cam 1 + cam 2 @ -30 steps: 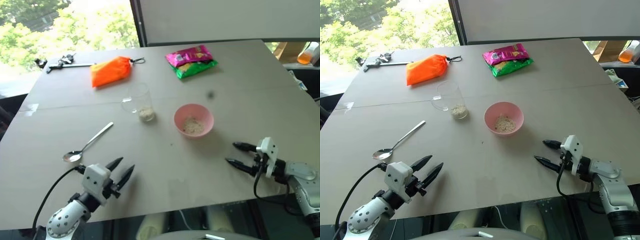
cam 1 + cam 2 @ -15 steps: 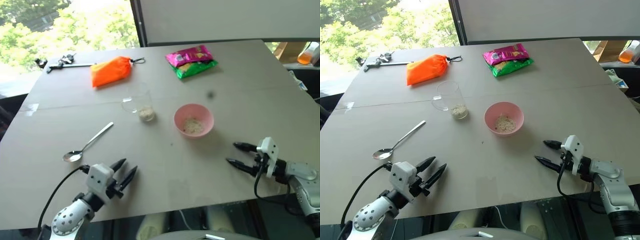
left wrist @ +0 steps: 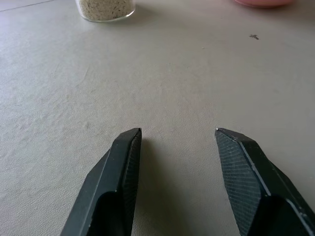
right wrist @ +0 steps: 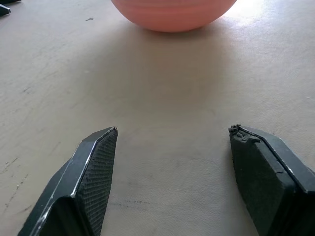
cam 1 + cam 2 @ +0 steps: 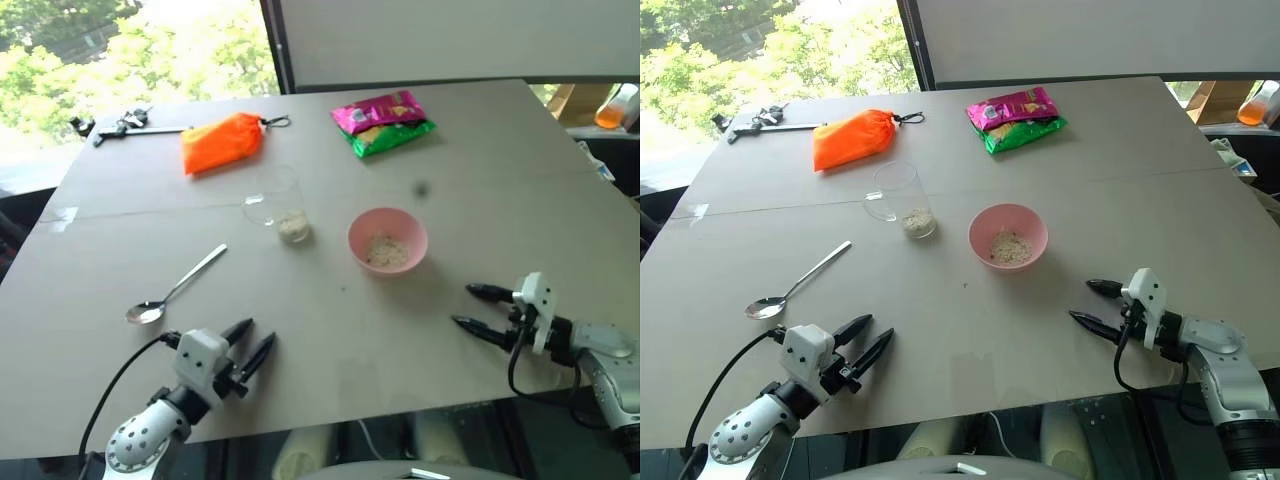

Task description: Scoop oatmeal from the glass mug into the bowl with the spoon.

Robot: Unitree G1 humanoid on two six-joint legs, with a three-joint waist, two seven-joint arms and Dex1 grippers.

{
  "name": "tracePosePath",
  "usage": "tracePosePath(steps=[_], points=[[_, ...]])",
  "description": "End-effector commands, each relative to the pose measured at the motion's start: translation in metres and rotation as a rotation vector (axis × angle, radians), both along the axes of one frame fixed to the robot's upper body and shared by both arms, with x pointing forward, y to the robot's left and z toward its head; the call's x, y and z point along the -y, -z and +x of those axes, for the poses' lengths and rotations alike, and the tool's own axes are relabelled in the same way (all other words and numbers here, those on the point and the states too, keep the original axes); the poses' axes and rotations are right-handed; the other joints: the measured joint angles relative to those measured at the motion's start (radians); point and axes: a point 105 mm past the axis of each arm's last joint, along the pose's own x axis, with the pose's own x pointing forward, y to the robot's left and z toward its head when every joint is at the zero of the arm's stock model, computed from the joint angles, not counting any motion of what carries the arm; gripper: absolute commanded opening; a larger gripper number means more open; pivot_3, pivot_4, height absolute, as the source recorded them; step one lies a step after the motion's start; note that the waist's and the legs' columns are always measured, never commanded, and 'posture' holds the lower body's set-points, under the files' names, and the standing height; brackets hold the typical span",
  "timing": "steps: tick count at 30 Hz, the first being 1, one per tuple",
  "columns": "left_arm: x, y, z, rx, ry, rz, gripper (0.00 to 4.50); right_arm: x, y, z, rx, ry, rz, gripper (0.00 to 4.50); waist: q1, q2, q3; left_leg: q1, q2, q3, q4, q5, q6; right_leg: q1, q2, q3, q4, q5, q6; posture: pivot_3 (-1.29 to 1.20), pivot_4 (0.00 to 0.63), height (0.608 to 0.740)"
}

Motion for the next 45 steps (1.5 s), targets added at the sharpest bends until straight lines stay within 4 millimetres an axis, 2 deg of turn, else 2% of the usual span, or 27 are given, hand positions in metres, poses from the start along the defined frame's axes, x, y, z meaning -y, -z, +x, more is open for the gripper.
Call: tracePosePath(steps=[1,5,6,8,9,10,15,19,24,27,31,39,42,44,45], points=[[-0.006,-0.01,0.001,0.007,-0.044,-0.009,2.45,-0.012,-0.017,-0.004,0.02,-0.062,-0.01,3.64,0.0,0.0,0.0,0.0,0.0,0.0,0.0,0.0,0.0,0.0,0.0,0.0,0.0,0.0,0.0,0.0,0.15,0.74],[-0.01,-0.028,0.007,0.043,-0.079,-0.083,2.45,-0.034,-0.028,-0.01,-0.013,-0.113,0.004,3.64,0.0,0.0,0.0,0.0,0.0,0.0,0.0,0.0,0.0,-0.001,0.0,0.0,0.001,0.0,0.0,0.0,0.15,0.74],[-0.011,-0.032,0.009,0.059,-0.093,-0.094,2.97,-0.04,-0.032,-0.012,-0.021,-0.124,0.013,3.89,0.0,0.0,0.0,-0.001,0.0,0.0,0.0,0.0,0.0,-0.001,0.0,0.0,0.001,0.0,0.0,0.0,0.15,0.74],[-0.012,-0.035,0.01,0.073,-0.116,-0.08,3.71,-0.051,-0.039,-0.016,-0.025,-0.148,0.026,4.49,0.001,0.0,0.0,-0.001,0.0,0.0,0.0,0.0,0.0,-0.001,0.0,0.0,0.001,0.0,0.0,0.0,0.15,0.74],[-0.012,-0.036,0.01,0.075,-0.12,-0.071,4.19,-0.054,-0.041,-0.017,-0.027,-0.155,0.026,4.5,0.001,0.0,0.0,-0.001,0.0,0.0,0.0,0.0,0.0,-0.001,0.0,0.0,0.001,0.0,0.0,0.0,0.15,0.74],[-0.013,-0.037,0.011,0.082,-0.133,-0.06,4.47,-0.058,-0.044,-0.019,-0.024,-0.167,0.026,4.5,0.001,0.0,0.0,-0.001,0.0,0.0,0.0,0.0,0.0,-0.001,0.0,0.0,0.0,0.0,0.0,0.0,0.15,0.74],[-0.032,-0.047,0.015,0.078,-0.198,-0.002,4.47,-0.086,-0.075,-0.028,0.006,-0.236,0.071,4.5,0.0,-0.002,0.001,-0.003,0.0,0.0,0.0,0.0,0.0,-0.003,0.0,0.0,0.001,0.0,0.0,0.0,0.15,0.74],[-0.066,-0.057,0.03,0.067,-0.245,0.142,4.47,-0.108,-0.101,-0.033,0.028,-0.305,0.117,4.5,0.0,-0.004,0.002,-0.002,0.0,-0.001,0.0,0.001,-0.001,-0.004,0.001,-0.002,0.002,0.0,0.0,0.0,0.15,0.74],[-0.094,-0.067,0.05,0.004,-0.218,0.278,4.47,-0.121,-0.122,-0.032,0.044,-0.333,0.143,4.5,-0.001,-0.005,0.003,-0.003,-0.001,-0.001,0.0,0.002,-0.003,-0.005,0.001,-0.005,0.002,0.0,0.0,0.0,0.15,0.74],[-0.114,-0.069,0.061,-0.043,-0.2,0.359,4.47,-0.124,-0.128,-0.034,0.064,-0.354,0.132,4.5,-0.001,-0.007,0.004,-0.005,-0.002,0.0,-0.001,0.003,-0.006,-0.007,0.0,-0.004,0.001,0.0,0.0,0.0,0.15,0.74],[-0.128,-0.068,0.064,-0.101,-0.186,0.378,4.47,-0.123,-0.13,-0.037,0.07,-0.361,0.113,4.5,-0.002,-0.007,0.004,-0.006,-0.001,0.0,-0.002,0.004,-0.006,-0.01,0.0,-0.004,0.002,0.0,0.0,0.0,0.15,0.74],[-0.142,-0.036,0.061,-0.265,-0.139,0.386,4.47,-0.122,-0.135,-0.038,0.093,-0.347,0.108,4.5,-0.003,-0.007,0.005,-0.006,-0.001,0.0,-0.004,0.004,-0.006,-0.01,0.0,-0.001,0.002,0.001,0.0,0.0,0.15,0.74],[-0.143,-0.025,0.059,-0.312,-0.136,0.358,3.72,-0.121,-0.135,-0.036,0.105,-0.336,0.089,4.5,-0.003,-0.006,0.004,-0.004,-0.001,0.001,-0.004,0.004,-0.006,-0.01,-0.001,0.0,0.003,0.001,0.0,0.0,0.15,0.74],[-0.143,-0.02,0.059,-0.334,-0.131,0.347,2.61,-0.121,-0.135,-0.034,0.109,-0.328,0.078,4.5,-0.003,-0.004,0.003,-0.003,-0.001,0.0,-0.005,0.003,-0.006,-0.009,-0.001,0.001,0.004,0.001,-0.001,0.0,0.15,0.74],[-0.143,-0.019,0.058,-0.341,-0.128,0.34,2.25,-0.12,-0.135,-0.033,0.114,-0.327,0.069,4.5,-0.003,-0.003,0.002,-0.003,-0.001,0.0,-0.005,0.003,-0.005,-0.009,-0.001,0.001,0.004,0.001,-0.001,0.0,0.15,0.74]])
